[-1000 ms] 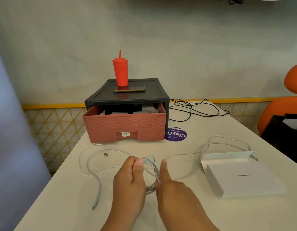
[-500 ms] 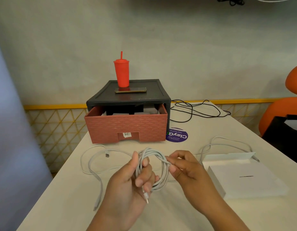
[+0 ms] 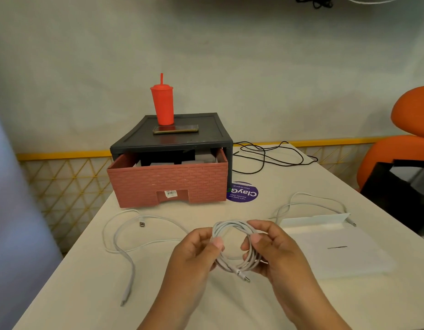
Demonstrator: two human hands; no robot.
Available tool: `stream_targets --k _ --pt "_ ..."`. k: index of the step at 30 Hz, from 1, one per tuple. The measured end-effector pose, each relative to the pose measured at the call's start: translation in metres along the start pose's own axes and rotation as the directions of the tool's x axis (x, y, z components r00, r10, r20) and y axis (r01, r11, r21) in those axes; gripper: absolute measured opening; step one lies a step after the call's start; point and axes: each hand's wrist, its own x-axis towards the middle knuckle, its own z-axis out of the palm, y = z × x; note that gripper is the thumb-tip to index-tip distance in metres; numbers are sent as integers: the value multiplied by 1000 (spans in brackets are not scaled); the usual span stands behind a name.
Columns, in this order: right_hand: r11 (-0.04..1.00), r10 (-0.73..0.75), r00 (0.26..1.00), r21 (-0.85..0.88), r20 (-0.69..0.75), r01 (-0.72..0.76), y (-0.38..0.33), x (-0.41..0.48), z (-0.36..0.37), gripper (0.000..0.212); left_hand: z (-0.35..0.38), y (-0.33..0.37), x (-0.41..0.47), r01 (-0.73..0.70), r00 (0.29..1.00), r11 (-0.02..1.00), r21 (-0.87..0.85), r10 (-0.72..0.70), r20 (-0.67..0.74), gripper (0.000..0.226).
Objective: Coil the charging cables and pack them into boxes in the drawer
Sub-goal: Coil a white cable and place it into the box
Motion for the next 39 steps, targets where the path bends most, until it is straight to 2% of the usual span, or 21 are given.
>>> stream_targets --k 4,9,16,22,26,29,31,35,39 --pt "998 36 999 -61 2 -35 -4 0 -14 16 8 0 3 8 1000 997 82 -9 9 18" --pt "998 36 993 -39 -111 -41 -4 1 -31 18 29 -3 2 131 990 991 22 -131 48 15" --pt "996 79 975 -31 -206 -87 1 1 -53 28 62 -9 2 224 974 972 -72 -221 52 12" --pt "984 82 960 -131 -266 -120 1 3 -77 29 85 -24 4 242 966 970 3 -241 96 9" --pt "958 -4 952 -274 -306 -84 5 9 -92 30 99 -34 8 190 964 977 99 -205 172 13" --pt "926 -116 935 -377 -335 -20 3 20 -111 28 108 -33 13 177 951 969 171 -213 225 33" --pt "895 -191 912 -447 -363 10 1 32 -128 27 113 -34 19 185 950 959 216 -231 212 38" --pt "848 -301 853 -529 -426 35 -6 60 -171 26 123 -49 39 196 952 935 296 -255 173 25" --pt "832 -318 835 -554 -449 19 -6 76 -194 27 129 -60 54 206 940 910 360 -286 185 46"
